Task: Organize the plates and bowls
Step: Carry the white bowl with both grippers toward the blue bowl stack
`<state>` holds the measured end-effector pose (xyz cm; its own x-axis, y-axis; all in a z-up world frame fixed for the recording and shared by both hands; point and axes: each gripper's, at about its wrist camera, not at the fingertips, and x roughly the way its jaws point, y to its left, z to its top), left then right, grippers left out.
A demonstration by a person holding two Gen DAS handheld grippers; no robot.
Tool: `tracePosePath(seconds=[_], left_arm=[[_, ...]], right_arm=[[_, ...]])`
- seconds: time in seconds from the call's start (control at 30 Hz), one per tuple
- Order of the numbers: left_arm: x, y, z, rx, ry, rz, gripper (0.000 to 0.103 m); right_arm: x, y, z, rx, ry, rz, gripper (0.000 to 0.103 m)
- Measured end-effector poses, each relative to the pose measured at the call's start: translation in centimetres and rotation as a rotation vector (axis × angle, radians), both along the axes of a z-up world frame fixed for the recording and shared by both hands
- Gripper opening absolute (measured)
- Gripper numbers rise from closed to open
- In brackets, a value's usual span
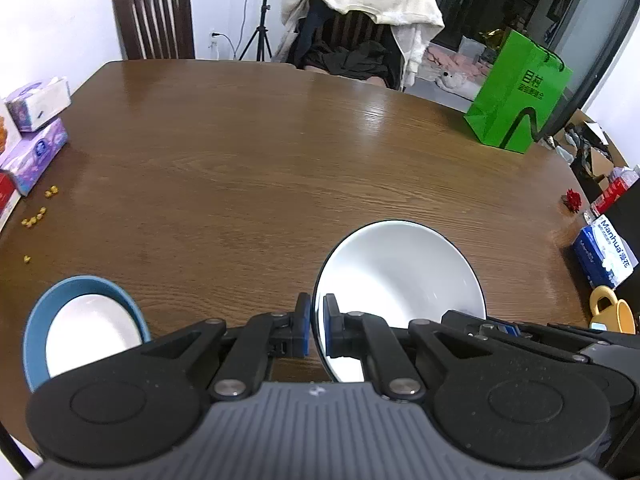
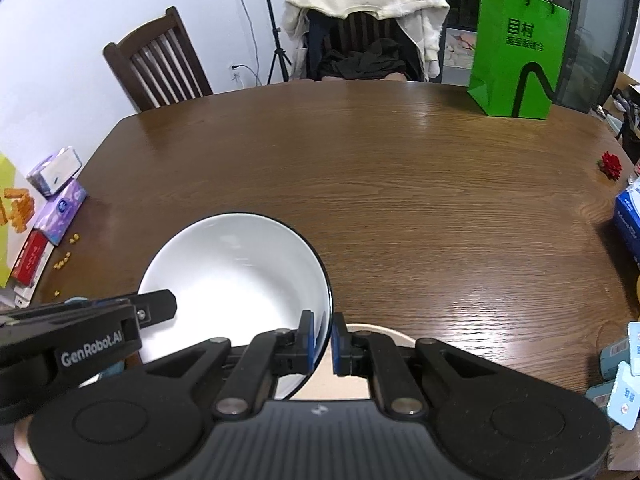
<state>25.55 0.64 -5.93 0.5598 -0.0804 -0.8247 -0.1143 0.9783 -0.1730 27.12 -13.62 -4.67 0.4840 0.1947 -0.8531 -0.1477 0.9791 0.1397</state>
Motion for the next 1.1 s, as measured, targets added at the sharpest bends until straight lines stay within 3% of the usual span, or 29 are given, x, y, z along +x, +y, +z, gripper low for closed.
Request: tracePosePath(seconds=[1.1], left_arm=[[-4.6,13.6,0.1,-0.005,0.024,0.125,0.007]], right_arm=[[-2.7,14.0,0.1,0.005,0.021,0.126,0.008]])
